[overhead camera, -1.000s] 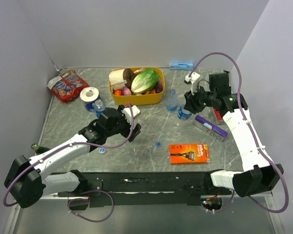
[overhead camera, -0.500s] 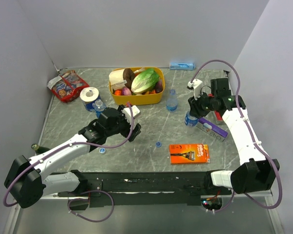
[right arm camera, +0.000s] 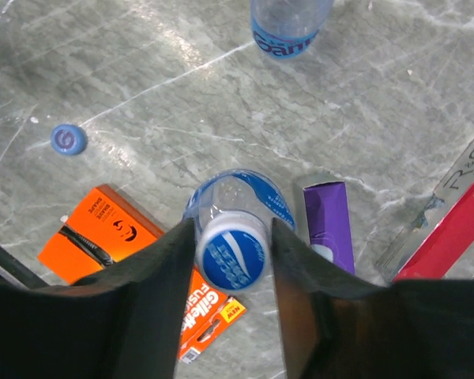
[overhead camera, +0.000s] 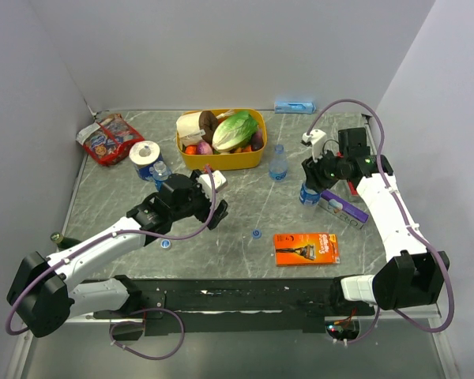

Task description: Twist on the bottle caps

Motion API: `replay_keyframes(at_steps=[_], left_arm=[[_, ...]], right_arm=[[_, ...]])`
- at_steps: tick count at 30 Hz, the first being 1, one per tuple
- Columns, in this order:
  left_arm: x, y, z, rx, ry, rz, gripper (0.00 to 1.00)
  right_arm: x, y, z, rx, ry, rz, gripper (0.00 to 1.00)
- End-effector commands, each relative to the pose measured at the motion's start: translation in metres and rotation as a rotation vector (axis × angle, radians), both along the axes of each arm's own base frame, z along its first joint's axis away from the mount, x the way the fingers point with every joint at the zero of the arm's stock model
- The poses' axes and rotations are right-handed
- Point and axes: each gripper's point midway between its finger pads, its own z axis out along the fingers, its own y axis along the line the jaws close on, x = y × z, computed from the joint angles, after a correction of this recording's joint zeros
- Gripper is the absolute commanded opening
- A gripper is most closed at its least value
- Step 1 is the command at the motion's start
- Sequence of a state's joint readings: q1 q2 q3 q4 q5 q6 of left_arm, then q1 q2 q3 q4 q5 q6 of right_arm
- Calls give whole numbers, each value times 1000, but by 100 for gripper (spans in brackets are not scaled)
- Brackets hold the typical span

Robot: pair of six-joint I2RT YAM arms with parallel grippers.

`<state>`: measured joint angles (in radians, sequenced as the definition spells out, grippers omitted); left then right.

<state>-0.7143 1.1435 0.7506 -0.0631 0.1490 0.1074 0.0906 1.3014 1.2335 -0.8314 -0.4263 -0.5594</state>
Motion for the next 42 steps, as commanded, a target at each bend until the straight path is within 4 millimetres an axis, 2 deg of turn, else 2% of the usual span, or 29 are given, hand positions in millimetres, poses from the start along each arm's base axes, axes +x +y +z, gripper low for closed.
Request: replay_keyframes(at_steps=[1, 5, 13, 14, 16, 17, 18, 19, 20, 21, 22, 24, 26, 27, 28, 30, 31, 33, 35, 36, 37, 42], left_arm=[[6, -10, 23, -70, -43, -17, 96], [5, -12, 22, -69, -37, -25, 96], [3, -11, 19, -68, -30, -29, 96], [3, -11, 18, -65, -31, -28, 96], [4, -11, 20, -68, -34, -28, 96], [4, -11, 20, -68, -34, -28, 96], [4, -11, 20, -69, -36, -30, 96], [3, -12, 20, -68, -35, -33, 96], [5, -11, 20, -66, -37, -30, 96], [5, -12, 20, -67, -36, -29, 96], [5, -12, 19, -64, -34, -30, 96], [6, -12, 21, -69, -36, -30, 96], [5, -13, 22, -68, -37, -31, 96], [6, -12, 24, -71, -41, -28, 96], [7, -12, 24, -70, -43, -27, 96], [8, -11, 26, -73, -49, -25, 96], [9, -9, 27, -75, -50, -16, 96], [10, -7, 27, -77, -48, -12, 96], [12, -2, 26, -77, -42, 3, 96], [13, -1, 27, -77, -45, 7, 96], [13, 0, 27, -78, -42, 10, 96], [16, 5, 29, -81, -41, 25, 96]], right_arm=[[-1, -7, 0, -17, -20, -33, 53], [-1, -7, 2, -14, -22, -37, 61], [2, -4, 4, 3, -19, -37, 64], [4, -3, 7, 10, -24, -40, 72], [10, 0, 18, 30, -51, -38, 79], [13, 4, 23, 54, -52, -42, 88], [20, 7, 39, 74, -83, -46, 92], [24, 10, 40, 100, -64, -60, 99], [28, 15, 46, 126, -64, -55, 99], [36, 18, 61, 143, -89, -60, 99], [42, 22, 59, 154, -73, -63, 99], [56, 26, 69, 157, -102, -82, 99], [68, 36, 63, 133, -100, -77, 99], [76, 35, 67, 112, -118, -93, 99], [82, 39, 60, 102, -103, -90, 98], [91, 49, 62, 99, -118, -74, 98], [96, 54, 53, 94, -97, -65, 98], [103, 66, 53, 94, -107, -45, 98], [111, 70, 42, 72, -95, -41, 98], [115, 75, 44, 67, -108, -34, 98], [118, 79, 35, 55, -91, -31, 97], [136, 85, 24, 35, -95, -52, 95]])
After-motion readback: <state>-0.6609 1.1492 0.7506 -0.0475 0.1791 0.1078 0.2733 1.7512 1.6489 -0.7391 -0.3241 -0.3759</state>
